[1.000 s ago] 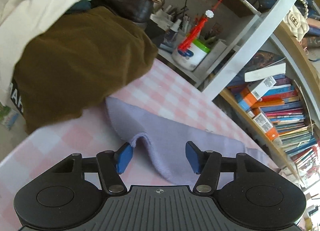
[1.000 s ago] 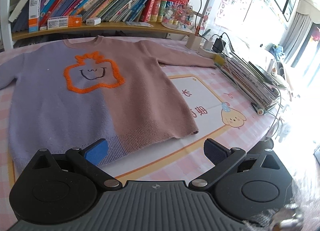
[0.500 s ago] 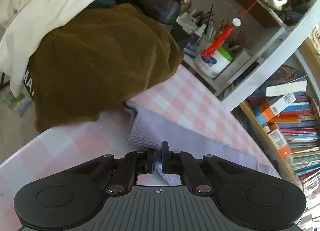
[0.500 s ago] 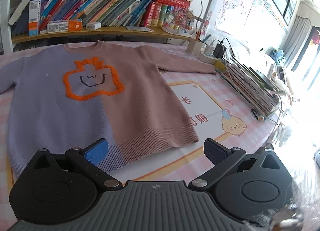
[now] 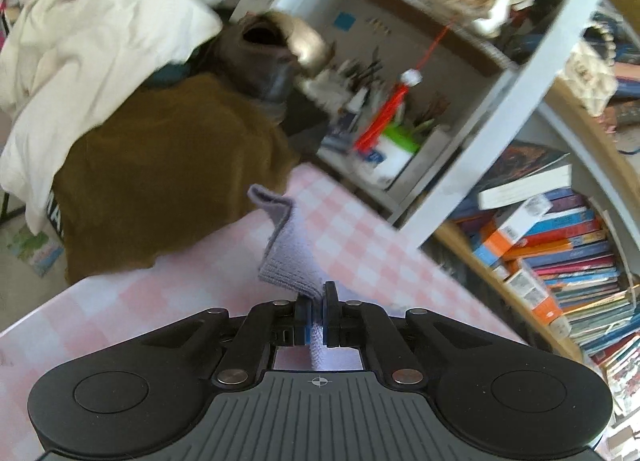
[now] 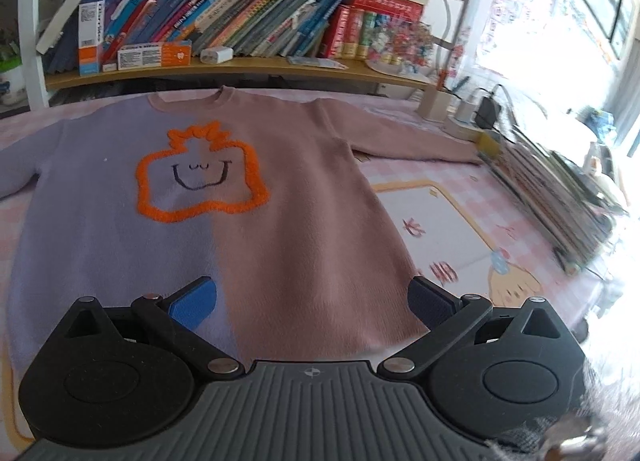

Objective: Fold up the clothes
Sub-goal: 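Lift the lavender sleeve with the left tool toward the sweater body, then lay the lavender sleeve across the sweater body and open the left tool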

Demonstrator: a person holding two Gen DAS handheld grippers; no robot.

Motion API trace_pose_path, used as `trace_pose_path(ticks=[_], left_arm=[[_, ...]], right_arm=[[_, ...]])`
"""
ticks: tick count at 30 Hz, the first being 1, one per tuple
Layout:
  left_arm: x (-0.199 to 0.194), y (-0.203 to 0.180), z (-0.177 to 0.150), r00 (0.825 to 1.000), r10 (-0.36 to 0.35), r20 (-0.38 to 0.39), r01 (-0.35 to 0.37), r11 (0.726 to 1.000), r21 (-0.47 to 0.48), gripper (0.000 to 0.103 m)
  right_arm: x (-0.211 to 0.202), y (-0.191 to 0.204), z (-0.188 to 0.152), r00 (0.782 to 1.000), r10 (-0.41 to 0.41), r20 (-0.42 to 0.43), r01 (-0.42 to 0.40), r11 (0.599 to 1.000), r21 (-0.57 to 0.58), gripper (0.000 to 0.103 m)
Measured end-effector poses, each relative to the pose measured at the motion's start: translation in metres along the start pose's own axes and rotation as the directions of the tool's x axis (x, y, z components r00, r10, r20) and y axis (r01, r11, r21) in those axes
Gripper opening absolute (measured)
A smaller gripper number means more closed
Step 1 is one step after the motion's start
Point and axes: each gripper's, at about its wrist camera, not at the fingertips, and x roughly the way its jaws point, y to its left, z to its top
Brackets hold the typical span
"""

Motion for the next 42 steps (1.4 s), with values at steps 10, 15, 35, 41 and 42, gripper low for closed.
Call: trace_pose_path(ticks=[10, 15, 35, 41, 42], left_arm=[[-0.022, -0.134, -0.024, 0.989, -0.089, 0.114, 0.076, 0.991, 0.111, 0.003], [-0.013, -0.214, -0.044, 0.983, -0.164, 0.085, 0.151, 0.979, 0.137, 0.003], [0.034, -0.358, -0.168, 0.985, -0.137, -0.104, 0.168, 0.892, 0.419, 0.003], [0.053, -0.375, -0.197, 0.979, -0.105, -0.173, 0.178, 0.857, 0.484, 0.004], [0.057, -0.377, -0.202, 0.977, -0.093, -0.19, 0.177, 0.851, 0.494, 0.006]], right_arm=[[0.049, -0.07, 0.029, 0.973, 0.227, 0.033, -0.225, 0.972, -0.061, 0.103], [0.067, -0.106, 0.035, 0.948, 0.317, 0.029, -0.315, 0.947, -0.064, 0.103], [0.111, -0.178, 0.04, 0.913, 0.408, -0.029, -0.408, 0.913, 0.0, 0.103], [0.118, -0.189, 0.039, 0.919, 0.392, -0.043, -0.391, 0.92, 0.028, 0.103], [0.119, -0.19, 0.039, 0.92, 0.39, -0.046, -0.389, 0.921, 0.032, 0.103]])
